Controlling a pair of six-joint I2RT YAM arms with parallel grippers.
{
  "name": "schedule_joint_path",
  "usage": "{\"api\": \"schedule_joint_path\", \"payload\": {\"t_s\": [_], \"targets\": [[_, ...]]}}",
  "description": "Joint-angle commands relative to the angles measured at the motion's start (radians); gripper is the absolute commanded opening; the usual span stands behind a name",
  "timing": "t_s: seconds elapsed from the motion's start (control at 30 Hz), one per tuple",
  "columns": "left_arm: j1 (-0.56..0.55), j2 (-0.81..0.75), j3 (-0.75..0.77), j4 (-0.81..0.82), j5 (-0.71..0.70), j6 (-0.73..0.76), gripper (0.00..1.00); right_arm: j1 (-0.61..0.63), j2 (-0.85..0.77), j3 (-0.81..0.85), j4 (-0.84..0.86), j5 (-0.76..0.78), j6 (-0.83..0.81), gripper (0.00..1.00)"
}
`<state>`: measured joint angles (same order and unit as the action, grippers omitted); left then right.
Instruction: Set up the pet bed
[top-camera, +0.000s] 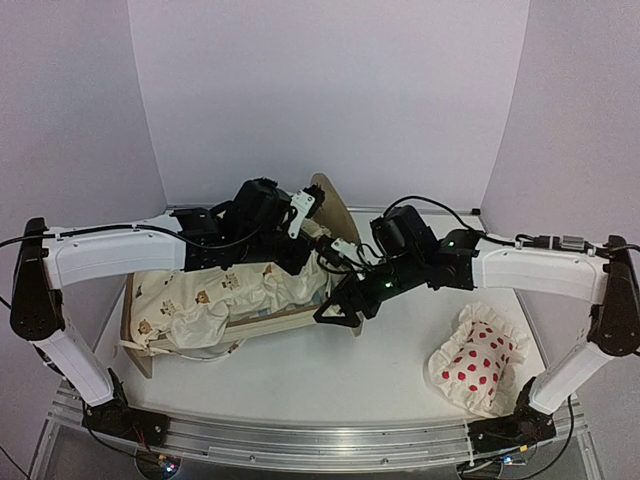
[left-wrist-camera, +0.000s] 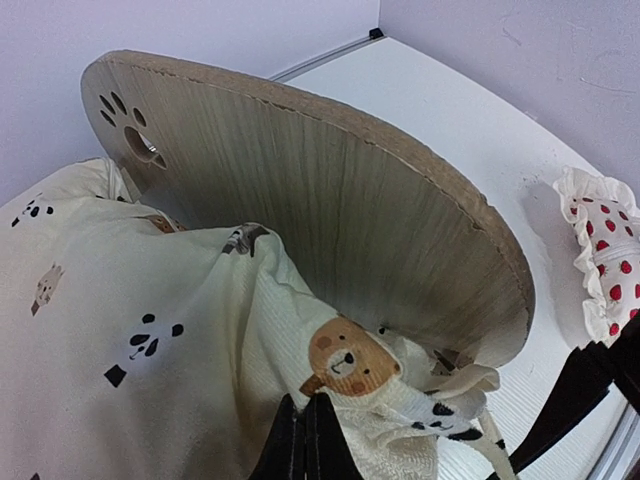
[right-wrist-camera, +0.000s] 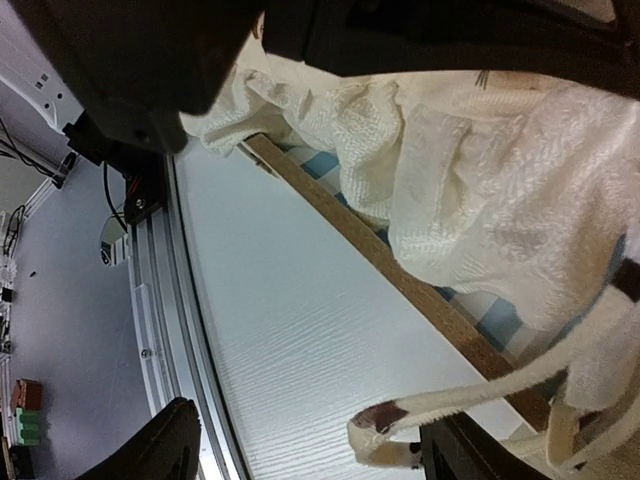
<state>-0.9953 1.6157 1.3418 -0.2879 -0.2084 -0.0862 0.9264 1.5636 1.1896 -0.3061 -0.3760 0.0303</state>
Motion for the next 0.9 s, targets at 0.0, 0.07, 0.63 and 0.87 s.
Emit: {"api": "schedule_joint_path", "payload": {"t_s": [0.0,0.07,0.63,0.87], "targets": [[0.007,-0.035,0.022,0.044,-0.025,-0.010,0.00,0.004,0.055,-0.022,0.178,-0.088,-0.007,0.77],[0.007,-0.036,0.020,0.046,-0.029,-0.010,0.00,0.004,0.068,-0.016,0.183,-0.140,0.010,0.76],[0.007,-0.036,0.001,0.069,-0.037,-0.006,0.00,0.004,-0.178,-0.075,0.339,-0.585,0.269,0.70],[0.008,-0.028,-0.001,0.064,-0.023,-0.007,0.00,0.004,-0.312,-0.110,0.252,-0.492,0.208,0.75]]}}
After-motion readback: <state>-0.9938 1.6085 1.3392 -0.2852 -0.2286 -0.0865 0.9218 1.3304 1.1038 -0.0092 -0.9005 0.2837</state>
